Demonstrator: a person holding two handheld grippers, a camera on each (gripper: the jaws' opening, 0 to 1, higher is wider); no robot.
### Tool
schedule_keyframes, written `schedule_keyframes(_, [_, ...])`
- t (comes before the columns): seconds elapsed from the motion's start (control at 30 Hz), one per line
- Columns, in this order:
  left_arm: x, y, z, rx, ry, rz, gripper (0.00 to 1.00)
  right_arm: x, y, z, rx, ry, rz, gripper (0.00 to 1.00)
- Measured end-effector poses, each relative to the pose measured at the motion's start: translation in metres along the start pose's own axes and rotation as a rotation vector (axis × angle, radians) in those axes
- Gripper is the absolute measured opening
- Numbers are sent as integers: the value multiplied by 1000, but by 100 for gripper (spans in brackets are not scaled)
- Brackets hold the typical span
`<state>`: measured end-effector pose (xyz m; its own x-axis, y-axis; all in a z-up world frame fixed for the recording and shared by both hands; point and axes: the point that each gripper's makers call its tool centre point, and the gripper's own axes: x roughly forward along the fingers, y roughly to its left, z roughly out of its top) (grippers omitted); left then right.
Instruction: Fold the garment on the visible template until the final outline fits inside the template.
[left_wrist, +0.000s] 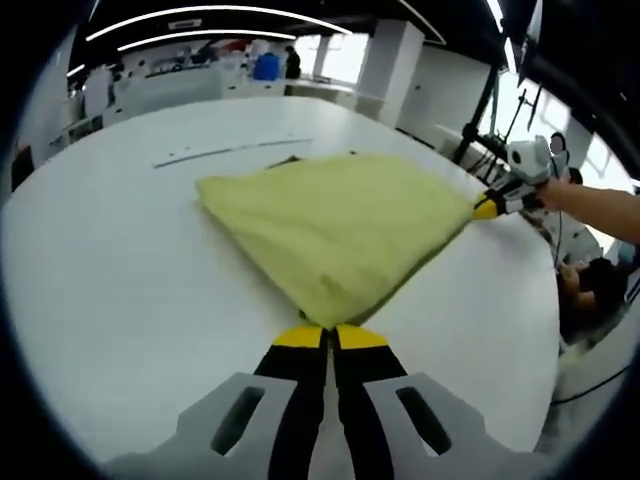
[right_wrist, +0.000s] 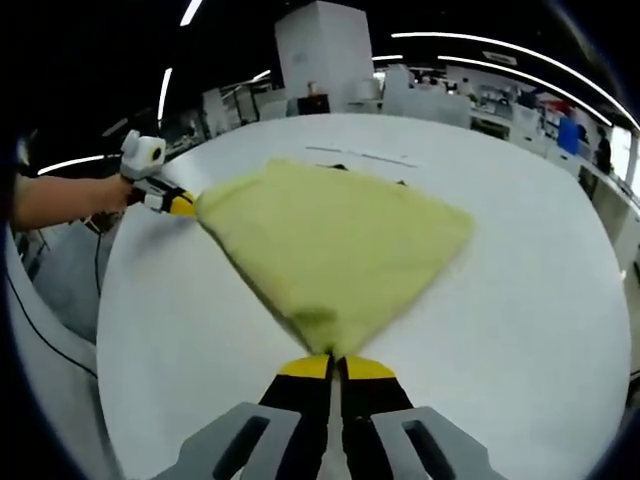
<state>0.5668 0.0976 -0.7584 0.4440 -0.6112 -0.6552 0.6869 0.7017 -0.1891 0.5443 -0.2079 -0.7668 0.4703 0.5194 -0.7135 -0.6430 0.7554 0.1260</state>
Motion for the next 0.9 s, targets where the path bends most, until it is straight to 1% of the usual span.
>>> schedule_keyframes(0.1, [-4,5,-1,13,11,2,0,-3,-3,-1,-4,8,-3,0])
schedule_keyframes(0.2, [-9,13,-6,26,34,15,0,-8,-12,-5,-1,24,-16,0])
schedule_keyframes(0.27, [-12,15,-6,27,40,12,0,-10,-14,-5,0,25,-16,0])
schedule_keyframes(0.33, [-13,14,-6,43,48,10,0,-11,-15,-5,-17,31,-18,0])
schedule_keyframes(0.37, [-14,14,-6,64,59,11,0,-11,-15,-5,-20,37,-18,0])
schedule_keyframes(0.47, [-14,13,-8,92,93,7,0,-12,-15,-6,-24,54,-11,0])
schedule_keyframes(0.63, [-15,11,-13,89,113,0,0,-16,-14,-8,-32,75,-7,0])
schedule_keyframes(0.83, [-16,5,-16,80,125,-7,0,-22,-10,-15,-45,105,-11,0])
schedule_keyframes(0.9, [-17,2,-17,89,127,-10,0,-24,-8,-18,-52,114,-12,0])
